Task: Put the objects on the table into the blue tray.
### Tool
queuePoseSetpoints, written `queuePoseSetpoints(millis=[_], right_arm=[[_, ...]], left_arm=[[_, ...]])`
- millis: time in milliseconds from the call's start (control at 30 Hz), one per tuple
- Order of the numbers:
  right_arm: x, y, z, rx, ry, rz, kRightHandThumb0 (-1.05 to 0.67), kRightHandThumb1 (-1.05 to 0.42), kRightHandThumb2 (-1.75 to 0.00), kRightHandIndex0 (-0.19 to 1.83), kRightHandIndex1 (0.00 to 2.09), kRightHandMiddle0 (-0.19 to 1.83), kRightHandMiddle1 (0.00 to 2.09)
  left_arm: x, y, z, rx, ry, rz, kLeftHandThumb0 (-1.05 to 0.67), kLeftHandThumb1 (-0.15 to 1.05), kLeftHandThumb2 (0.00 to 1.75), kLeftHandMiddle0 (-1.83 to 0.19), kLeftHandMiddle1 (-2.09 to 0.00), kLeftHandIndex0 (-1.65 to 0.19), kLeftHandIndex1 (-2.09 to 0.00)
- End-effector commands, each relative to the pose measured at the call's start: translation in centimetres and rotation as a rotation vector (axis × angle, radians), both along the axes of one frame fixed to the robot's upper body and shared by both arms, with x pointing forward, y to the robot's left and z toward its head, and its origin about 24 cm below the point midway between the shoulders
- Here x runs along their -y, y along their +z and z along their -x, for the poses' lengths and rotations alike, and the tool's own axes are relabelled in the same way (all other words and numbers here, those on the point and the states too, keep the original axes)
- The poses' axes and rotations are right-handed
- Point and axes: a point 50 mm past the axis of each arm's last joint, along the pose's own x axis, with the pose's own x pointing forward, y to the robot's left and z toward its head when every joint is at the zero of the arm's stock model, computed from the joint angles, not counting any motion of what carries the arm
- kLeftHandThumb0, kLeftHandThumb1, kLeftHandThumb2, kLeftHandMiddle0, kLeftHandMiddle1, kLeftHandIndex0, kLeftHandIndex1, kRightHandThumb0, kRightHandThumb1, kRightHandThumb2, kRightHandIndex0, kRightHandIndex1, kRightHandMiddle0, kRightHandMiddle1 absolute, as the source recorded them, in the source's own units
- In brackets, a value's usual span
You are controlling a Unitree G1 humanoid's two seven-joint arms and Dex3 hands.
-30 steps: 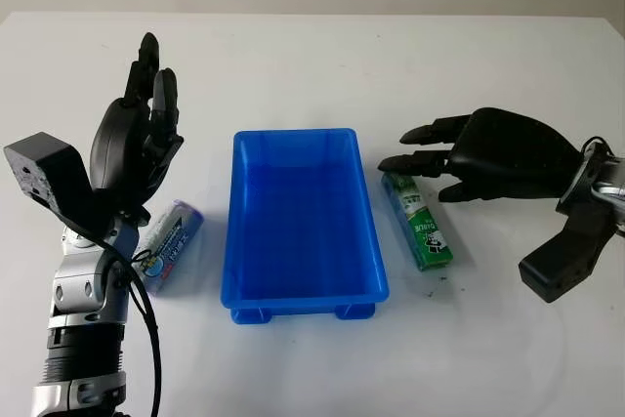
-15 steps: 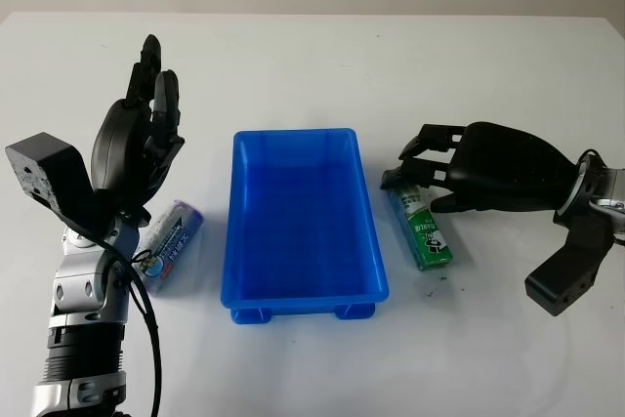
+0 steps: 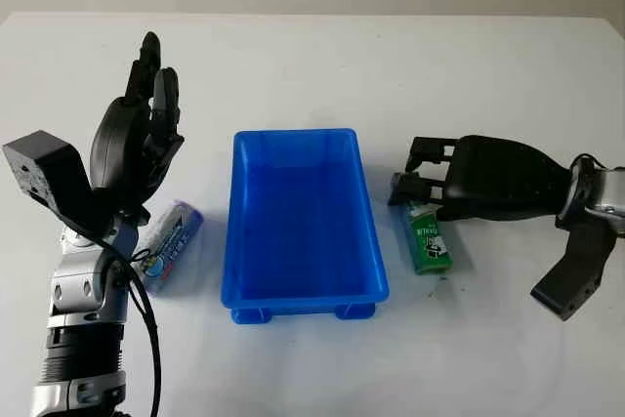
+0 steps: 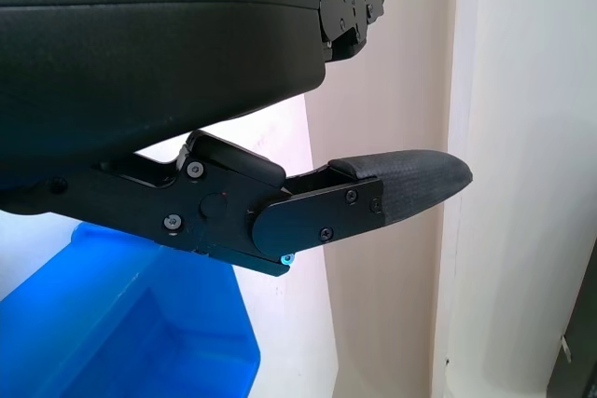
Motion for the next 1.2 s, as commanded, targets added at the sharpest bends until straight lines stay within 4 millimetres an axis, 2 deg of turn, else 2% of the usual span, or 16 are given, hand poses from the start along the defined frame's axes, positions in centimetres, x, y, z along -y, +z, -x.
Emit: queuePoseSetpoints(millis=[0, 133, 233, 267, 333, 367, 400, 433, 500, 533, 633, 700, 767, 900, 967, 1167], right_arm=[[0.8, -0.4, 0.3, -0.029, -0.021, 0.059, -0.36, -1.00, -0.06, 0.18, 1.55, 0.30, 1.30], [0.8, -0.9, 0.4, -0.040, -0.022, 0.099, -0.39, -0.99, -0.05, 0.20, 1.59, 0.31, 1.34], [0.8, -1.4, 0.5, -0.021, -0.014, 0.102, -0.35, -0.98, -0.05, 0.23, 1.72, 0.30, 1.46], [0.8, -1.6, 0.5, -0.012, -0.012, 0.108, -0.35, -0.99, -0.06, 0.25, 1.77, 0.29, 1.50], [0.9, -1.7, 0.4, -0.007, -0.028, 0.108, -0.36, -1.03, -0.07, 0.24, 2.00, 0.23, 1.68], [0.8, -1.6, 0.4, -0.005, -0.040, 0.095, -0.37, -1.04, -0.08, 0.30, 2.05, 0.22, 1.73], [0.8, -1.6, 0.4, 0.002, -0.053, 0.080, -0.44, -1.04, -0.20, 0.55, 2.07, 0.27, 1.94], [0.8, -1.5, 0.4, 0.010, -0.065, 0.060, -0.48, -1.05, -0.26, 0.72, 2.08, 0.36, 2.02], [0.7, -1.3, 0.2, 0.022, -0.091, 0.037, -0.57, -1.05, -0.35, 1.07, 2.09, 0.60, 2.08], [0.8, -1.2, 0.1, 0.025, -0.108, 0.029, -0.58, -1.05, -0.38, 1.14, 2.09, 0.66, 2.09], [1.1, -0.4, -0.5, 0.064, -0.158, 0.037, -0.56, -1.05, -0.39, 1.02, 2.09, 0.60, 2.09], [1.2, 0.3, -0.9, 0.092, -0.185, 0.019, -0.54, -1.05, -0.36, 0.91, 2.09, 0.45, 2.08], [1.4, 1.1, -1.3, 0.131, -0.215, -0.029, -0.54, -1.05, -0.32, 0.86, 2.09, 0.41, 2.09], [1.7, 3.0, -2.3, 0.223, -0.275, -0.087, -0.53, -1.05, -0.29, 0.82, 2.09, 0.56, 2.09], [1.8, 4.0, -2.8, 0.274, -0.288, -0.098, -0.54, -1.05, -0.31, 0.82, 2.09, 0.58, 2.09], [1.9, 6.7, -3.9, 0.347, -0.321, -0.167, -0.52, -1.05, -0.24, 0.85, 2.09, 0.62, 2.09]], left_arm=[[-0.3, 0.9, 0.1, 0.031, 0.008, -0.017, -0.74, 1.05, 0.64, 0.19, 0.00, 0.19, 0.00], [-0.4, 0.9, 0.2, 0.028, 0.004, -0.010, -0.73, 1.05, 0.63, 0.19, 0.00, 0.19, 0.00], [-0.3, 1.0, 0.2, 0.023, -0.001, -0.008, -0.73, 1.05, 0.62, 0.19, 0.00, 0.19, 0.00], [-0.3, 1.0, 0.2, 0.021, 0.000, -0.009, -0.73, 1.05, 0.62, 0.19, 0.00, 0.19, 0.00], [-0.3, 1.0, 0.3, 0.022, 0.001, -0.009, -0.74, 1.05, 0.62, 0.19, 0.00, 0.19, 0.00], [-0.3, 1.0, 0.3, 0.022, 0.002, -0.009, -0.74, 1.05, 0.62, 0.19, 0.00, 0.19, 0.00], [-0.2, 1.0, 0.3, 0.023, 0.001, -0.007, -0.74, 1.05, 0.62, 0.19, 0.00, 0.19, 0.00], [-0.2, 1.0, 0.3, 0.023, -0.001, -0.007, -0.73, 1.05, 0.62, 0.19, 0.00, 0.19, 0.00], [-0.2, 1.0, 0.3, 0.021, -0.003, -0.003, -0.73, 1.05, 0.62, 0.19, 0.00, 0.19, 0.00], [-0.2, 0.9, 0.3, 0.019, -0.002, -0.003, -0.73, 1.05, 0.62, 0.19, 0.00, 0.19, 0.00], [-0.1, 0.9, 0.2, 0.016, 0.001, -0.001, -0.73, 1.05, 0.61, 0.19, 0.00, 0.19, 0.00], [-0.1, 0.8, 0.2, 0.016, 0.003, 0.002, -0.73, 1.05, 0.61, 0.19, 0.00, 0.19, 0.00], [-0.1, 0.8, 0.2, 0.015, 0.001, -0.001, -0.73, 1.05, 0.61, 0.19, 0.00, 0.19, 0.00], [-0.1, 0.8, 0.2, 0.012, 0.003, -0.009, -0.74, 1.05, 0.61, 0.19, 0.00, 0.19, 0.00], [-0.1, 0.8, 0.1, 0.013, 0.004, -0.006, -0.73, 1.05, 0.61, 0.19, 0.00, 0.19, 0.00], [-0.2, 0.8, 0.2, 0.016, 0.006, -0.009, -0.72, 1.05, 0.62, 0.19, 0.00, 0.19, 0.00]])
